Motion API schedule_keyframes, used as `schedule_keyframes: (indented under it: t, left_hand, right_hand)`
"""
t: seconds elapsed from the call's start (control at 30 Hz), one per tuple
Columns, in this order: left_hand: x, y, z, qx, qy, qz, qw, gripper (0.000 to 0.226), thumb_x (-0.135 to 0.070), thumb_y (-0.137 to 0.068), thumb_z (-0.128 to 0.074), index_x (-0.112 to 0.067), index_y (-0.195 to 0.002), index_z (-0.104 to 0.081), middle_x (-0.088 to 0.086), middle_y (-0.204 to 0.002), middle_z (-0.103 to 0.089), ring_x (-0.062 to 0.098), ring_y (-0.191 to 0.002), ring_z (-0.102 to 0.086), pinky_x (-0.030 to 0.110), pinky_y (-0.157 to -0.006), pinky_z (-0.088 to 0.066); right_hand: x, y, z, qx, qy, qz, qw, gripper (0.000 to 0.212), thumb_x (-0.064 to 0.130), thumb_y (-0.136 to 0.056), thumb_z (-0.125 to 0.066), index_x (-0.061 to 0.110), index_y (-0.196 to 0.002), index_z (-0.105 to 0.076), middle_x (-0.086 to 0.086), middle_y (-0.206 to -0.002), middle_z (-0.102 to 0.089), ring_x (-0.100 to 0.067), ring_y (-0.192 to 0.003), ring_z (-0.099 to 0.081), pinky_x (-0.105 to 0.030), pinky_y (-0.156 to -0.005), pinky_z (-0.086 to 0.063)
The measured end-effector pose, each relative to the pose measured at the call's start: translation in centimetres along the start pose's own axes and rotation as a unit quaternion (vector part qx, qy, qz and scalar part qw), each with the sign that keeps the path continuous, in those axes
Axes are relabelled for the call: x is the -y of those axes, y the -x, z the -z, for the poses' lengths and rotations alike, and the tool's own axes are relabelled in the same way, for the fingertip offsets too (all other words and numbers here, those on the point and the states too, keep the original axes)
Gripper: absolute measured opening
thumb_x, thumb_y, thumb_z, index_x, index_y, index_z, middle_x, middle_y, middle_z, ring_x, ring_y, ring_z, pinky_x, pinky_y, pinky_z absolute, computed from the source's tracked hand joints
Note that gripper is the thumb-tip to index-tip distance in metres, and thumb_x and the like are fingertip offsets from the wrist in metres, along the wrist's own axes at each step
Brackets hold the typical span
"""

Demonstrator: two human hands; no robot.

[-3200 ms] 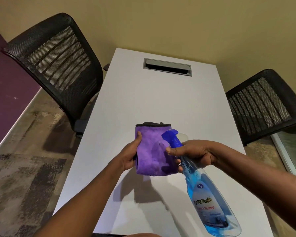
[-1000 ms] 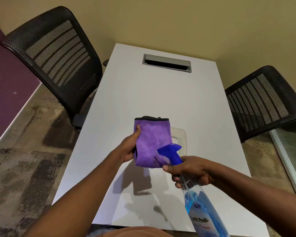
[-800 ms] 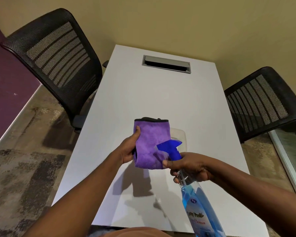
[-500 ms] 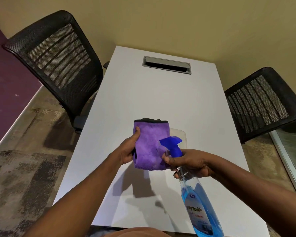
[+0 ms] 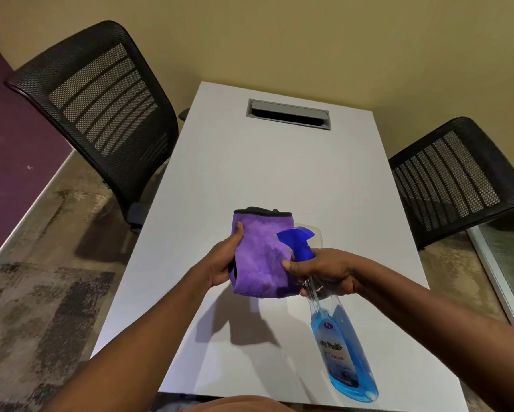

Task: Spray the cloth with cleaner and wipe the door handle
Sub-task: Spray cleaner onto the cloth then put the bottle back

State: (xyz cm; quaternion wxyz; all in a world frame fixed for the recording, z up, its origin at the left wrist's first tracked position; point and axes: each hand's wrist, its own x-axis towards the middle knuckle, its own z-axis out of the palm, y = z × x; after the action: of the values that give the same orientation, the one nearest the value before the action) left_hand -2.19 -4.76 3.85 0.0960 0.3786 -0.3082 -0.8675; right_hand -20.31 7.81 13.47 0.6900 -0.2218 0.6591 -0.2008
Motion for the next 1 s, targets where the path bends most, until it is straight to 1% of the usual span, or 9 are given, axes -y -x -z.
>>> schedule_keyframes:
  t: [0.13,0.27,0.43,0.53,0.63,0.73,0.87,0.93,1.0]
  left_hand:
    - [0.0,0.0,-0.1,0.003,0.001,-0.001,1.000,0.070,-0.069,-0.083,-0.045,-0.014,-0.123,-0.061,0.014,-0.117,-0.071,0.032,-0.106,-0.068,0.040,-0.079,-0.059]
    - [0.0,-0.1,-0.2,0.001,-0.001,0.001,1.000,0.070,-0.069,-0.081,-0.047,-0.014,-0.123,-0.061,0.014,-0.117,-0.070,0.033,-0.107,-0.068,0.042,-0.081,-0.059]
    - [0.2,-0.3,-0.5,0.007,0.008,0.003,1.000,0.070,-0.068,-0.081,-0.048,-0.014,-0.124,-0.060,0.015,-0.117,-0.070,0.034,-0.106,-0.068,0.042,-0.080,-0.059]
    - [0.3,-0.4,-0.4,0.003,0.010,0.003,1.000,0.066,-0.067,-0.083,-0.047,-0.015,-0.121,-0.063,0.014,-0.115,-0.071,0.034,-0.104,-0.069,0.040,-0.074,-0.060]
    - [0.2,-0.6,0.0,-0.015,0.011,0.004,1.000,0.069,-0.069,-0.084,-0.046,-0.014,-0.123,-0.062,0.013,-0.117,-0.070,0.033,-0.108,-0.067,0.044,-0.085,-0.058]
    - [0.1,-0.7,0.2,-0.041,0.018,0.002,0.999,0.073,-0.070,-0.079,-0.049,-0.013,-0.122,-0.063,0.011,-0.116,-0.071,0.030,-0.106,-0.068,0.042,-0.086,-0.057]
    - [0.2,-0.7,0.2,-0.062,0.015,0.001,0.998,0.076,-0.071,-0.074,-0.052,-0.014,-0.123,-0.062,0.011,-0.116,-0.071,0.029,-0.105,-0.069,0.042,-0.087,-0.055]
    - [0.2,-0.8,0.2,-0.066,0.014,0.000,0.998,0.074,-0.070,-0.077,-0.050,-0.014,-0.123,-0.062,0.011,-0.117,-0.071,0.030,-0.106,-0.068,0.043,-0.089,-0.054]
    - [0.1,-0.8,0.2,-0.070,0.016,-0.002,0.997,0.071,-0.069,-0.081,-0.048,-0.013,-0.124,-0.062,0.012,-0.116,-0.071,0.031,-0.105,-0.069,0.044,-0.088,-0.055]
  right_hand:
    - [-0.4,0.2,-0.3,0.009,0.003,-0.008,1.000,0.045,0.040,-0.060,-0.084,0.013,-0.085,-0.059,-0.001,-0.065,-0.061,-0.017,-0.060,-0.061,-0.029,-0.062,-0.051]
    - [-1.0,0.4,-0.2,0.003,0.008,0.006,1.000,0.047,0.043,-0.062,-0.085,0.014,-0.090,-0.060,-0.002,-0.069,-0.062,-0.017,-0.063,-0.061,-0.031,-0.065,-0.051]
    - [-1.2,1.2,-0.2,0.074,0.029,0.013,0.997,0.023,0.035,-0.071,-0.083,0.024,-0.086,-0.069,-0.001,-0.072,-0.061,-0.017,-0.067,-0.061,-0.032,-0.072,-0.052]
    - [-1.3,1.8,0.1,0.078,0.034,0.043,0.995,0.037,0.025,-0.077,-0.079,0.012,-0.109,-0.065,-0.003,-0.073,-0.057,-0.015,-0.066,-0.057,-0.031,-0.071,-0.050]
    - [-1.1,2.7,0.9,0.055,0.058,0.084,0.993,0.046,0.024,-0.076,-0.079,0.001,-0.109,-0.057,-0.004,-0.071,-0.055,-0.014,-0.066,-0.056,-0.031,-0.070,-0.048]
    - [-0.6,3.5,2.1,0.027,0.058,0.131,0.989,0.056,0.022,-0.076,-0.078,0.009,-0.125,-0.053,-0.009,-0.076,-0.059,-0.020,-0.072,-0.058,-0.035,-0.074,-0.049]
    - [-0.3,4.0,3.4,-0.002,0.034,0.184,0.982,0.044,0.004,-0.087,-0.066,0.008,-0.127,-0.048,-0.011,-0.078,-0.061,-0.021,-0.075,-0.061,-0.037,-0.077,-0.050]
    - [-0.2,4.2,4.0,-0.017,0.018,0.209,0.978,0.045,0.005,-0.086,-0.067,0.007,-0.127,-0.050,-0.015,-0.083,-0.061,-0.024,-0.078,-0.061,-0.040,-0.081,-0.050]
    - [0.2,4.5,4.3,-0.020,0.006,0.241,0.970,0.053,0.014,-0.080,-0.073,0.010,-0.128,-0.050,-0.020,-0.089,-0.059,-0.026,-0.081,-0.060,-0.042,-0.082,-0.049]
